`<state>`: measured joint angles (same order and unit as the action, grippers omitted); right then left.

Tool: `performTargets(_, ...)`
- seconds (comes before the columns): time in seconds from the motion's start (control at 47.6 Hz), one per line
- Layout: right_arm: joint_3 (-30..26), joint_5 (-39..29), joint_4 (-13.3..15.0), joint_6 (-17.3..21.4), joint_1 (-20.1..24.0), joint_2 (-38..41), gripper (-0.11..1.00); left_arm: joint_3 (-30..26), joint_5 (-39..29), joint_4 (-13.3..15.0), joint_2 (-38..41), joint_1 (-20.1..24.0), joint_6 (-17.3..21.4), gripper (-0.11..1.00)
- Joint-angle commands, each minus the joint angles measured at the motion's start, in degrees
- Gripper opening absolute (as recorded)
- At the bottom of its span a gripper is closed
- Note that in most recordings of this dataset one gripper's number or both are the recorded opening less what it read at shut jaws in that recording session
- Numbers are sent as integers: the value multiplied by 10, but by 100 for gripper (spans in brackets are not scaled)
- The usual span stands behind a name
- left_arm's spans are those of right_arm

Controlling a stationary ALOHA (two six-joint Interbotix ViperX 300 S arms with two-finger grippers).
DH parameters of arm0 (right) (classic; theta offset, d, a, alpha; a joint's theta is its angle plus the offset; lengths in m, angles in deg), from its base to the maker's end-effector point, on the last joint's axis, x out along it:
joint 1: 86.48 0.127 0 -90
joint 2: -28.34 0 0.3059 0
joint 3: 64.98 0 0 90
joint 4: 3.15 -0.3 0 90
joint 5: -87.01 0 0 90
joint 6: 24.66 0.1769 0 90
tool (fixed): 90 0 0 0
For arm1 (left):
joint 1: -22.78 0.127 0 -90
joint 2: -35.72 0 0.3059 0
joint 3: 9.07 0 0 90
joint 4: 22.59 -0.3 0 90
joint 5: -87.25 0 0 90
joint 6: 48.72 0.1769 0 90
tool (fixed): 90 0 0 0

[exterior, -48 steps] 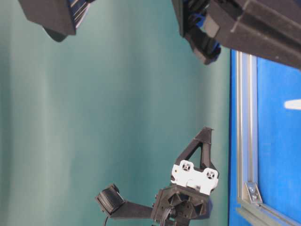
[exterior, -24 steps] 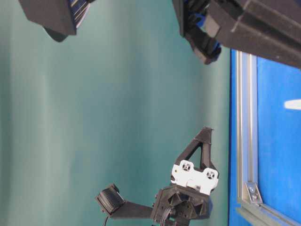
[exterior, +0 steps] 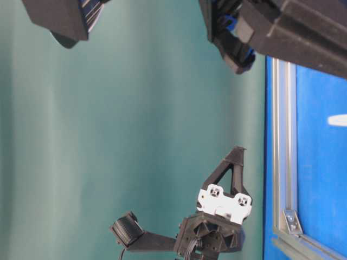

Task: Insert the wire through the string loop located in the center.
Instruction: 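Lift the USB cable with the right gripper and carry it toward the zip-tie loop, then push the USB plug leftward through the white zip-tie loop with the right gripper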

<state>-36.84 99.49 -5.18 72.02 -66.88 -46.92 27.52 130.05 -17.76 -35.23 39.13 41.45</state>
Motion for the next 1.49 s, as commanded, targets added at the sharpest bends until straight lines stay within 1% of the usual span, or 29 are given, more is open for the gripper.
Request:
performTargets(0.0,-10,4,1,-1,4,-14,-3,-11,4,-1,-16,1,1,0)
performTargets(0.189,-5,4,1,-1,4,-17,-3,-11,4,-2,-16,1,0,0)
performTargets(0.357,16,4,0,-1,4,-29,-3,-11,4,-1,-16,1,1,0)
performTargets(0.672,101,6,-2,2,4,-91,-3,-11,4,-1,-16,1,1,0)
performTargets(0.861,142,6,-4,3,4,-123,-3,-11,4,-1,-16,1,1,0)
performTargets(1.134,153,11,-4,2,0,-130,-3,-12,4,-1,-16,1,1,0)
performTargets(1.302,157,14,-6,2,-26,-130,-3,-12,4,-1,-16,1,1,0)
performTargets(1.47,167,25,-11,2,-69,-130,-3,-12,4,-2,-16,1,1,0)
